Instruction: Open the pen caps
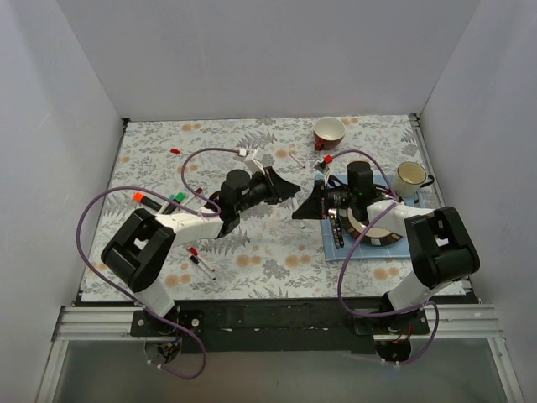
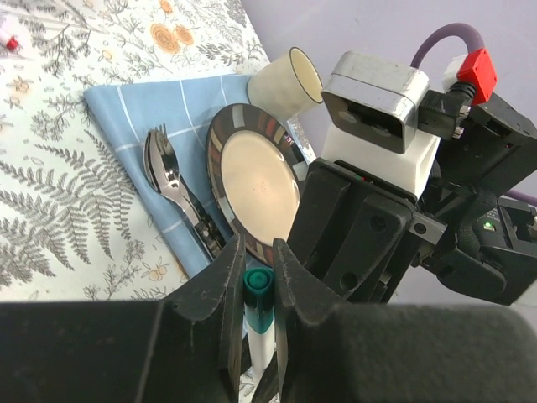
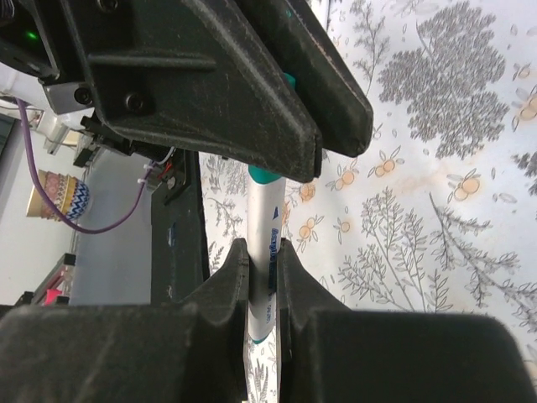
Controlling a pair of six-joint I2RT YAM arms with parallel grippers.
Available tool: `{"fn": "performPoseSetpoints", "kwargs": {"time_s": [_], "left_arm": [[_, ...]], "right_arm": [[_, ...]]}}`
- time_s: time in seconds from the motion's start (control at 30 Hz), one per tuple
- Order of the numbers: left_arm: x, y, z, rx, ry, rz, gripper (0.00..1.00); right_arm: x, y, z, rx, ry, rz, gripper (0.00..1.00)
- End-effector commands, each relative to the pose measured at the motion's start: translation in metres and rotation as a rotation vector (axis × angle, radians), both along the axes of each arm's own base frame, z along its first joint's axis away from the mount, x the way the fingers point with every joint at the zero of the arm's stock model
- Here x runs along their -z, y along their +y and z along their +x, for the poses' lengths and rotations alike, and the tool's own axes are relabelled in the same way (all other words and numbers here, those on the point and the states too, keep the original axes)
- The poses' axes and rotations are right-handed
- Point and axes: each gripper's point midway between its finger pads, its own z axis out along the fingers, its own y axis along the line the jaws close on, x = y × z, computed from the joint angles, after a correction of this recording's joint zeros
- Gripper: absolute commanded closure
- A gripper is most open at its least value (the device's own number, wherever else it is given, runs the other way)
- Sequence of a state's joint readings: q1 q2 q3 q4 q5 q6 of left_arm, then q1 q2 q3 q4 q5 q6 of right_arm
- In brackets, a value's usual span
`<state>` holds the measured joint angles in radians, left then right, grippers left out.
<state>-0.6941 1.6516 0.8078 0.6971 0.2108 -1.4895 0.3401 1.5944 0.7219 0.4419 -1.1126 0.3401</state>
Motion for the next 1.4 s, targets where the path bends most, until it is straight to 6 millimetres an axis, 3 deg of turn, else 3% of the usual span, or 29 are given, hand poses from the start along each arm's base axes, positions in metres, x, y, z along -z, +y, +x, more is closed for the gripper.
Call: {"fn": "performPoseSetpoints", "kwargs": {"time_s": [0.0,0.13,0.27,0.53,0.93,1.07,1.13,1.27,1.3,1.37], "left_arm": [[-0.076,0.046,0.052,-0.135,-0.201,0.005,1.0],[-0.104,0.09,0.09,-0.272,-0.264,-0.008,1.0],[-0.135,0.111,0.114,-0.353,-0.297,-0.037,1.0],[-0.153,0.153,0.151,-0.523,-0.251,-0.111,1.0],[-0.174,0.194,0.179,-0.605,-0.28,-0.068,1.0],[-0.165,0.205,0.183,-0.598,-0.265,-0.019,1.0],[-0.152,0.223,0.189,-0.62,-0.222,-0.005,1.0],[-0.098,0.263,0.198,-0.646,-0.046,-0.002,1.0],[-0.087,0.281,0.201,-0.665,-0.007,0.0,1.0],[-0.056,0.29,0.204,-0.676,0.084,0.018,1.0]], "right_arm": [[-0.011,0.004,-0.006,-0.059,-0.017,0.027,0.99],[-0.012,0.007,-0.011,-0.077,-0.026,0.03,0.99],[-0.012,0.009,-0.013,-0.09,-0.032,0.032,0.99],[-0.01,0.01,-0.015,-0.096,-0.036,0.027,0.99],[-0.005,0.015,-0.017,-0.116,-0.04,0.013,0.99],[-0.006,0.015,-0.015,-0.116,-0.059,0.005,0.99],[-0.005,0.013,-0.014,-0.118,-0.082,-0.011,0.99],[-0.005,0.011,-0.012,-0.162,-0.192,-0.03,0.99],[-0.006,0.011,-0.011,-0.171,-0.208,-0.033,0.99],[0.0,0.008,-0.014,-0.191,-0.21,-0.062,0.99]]}}
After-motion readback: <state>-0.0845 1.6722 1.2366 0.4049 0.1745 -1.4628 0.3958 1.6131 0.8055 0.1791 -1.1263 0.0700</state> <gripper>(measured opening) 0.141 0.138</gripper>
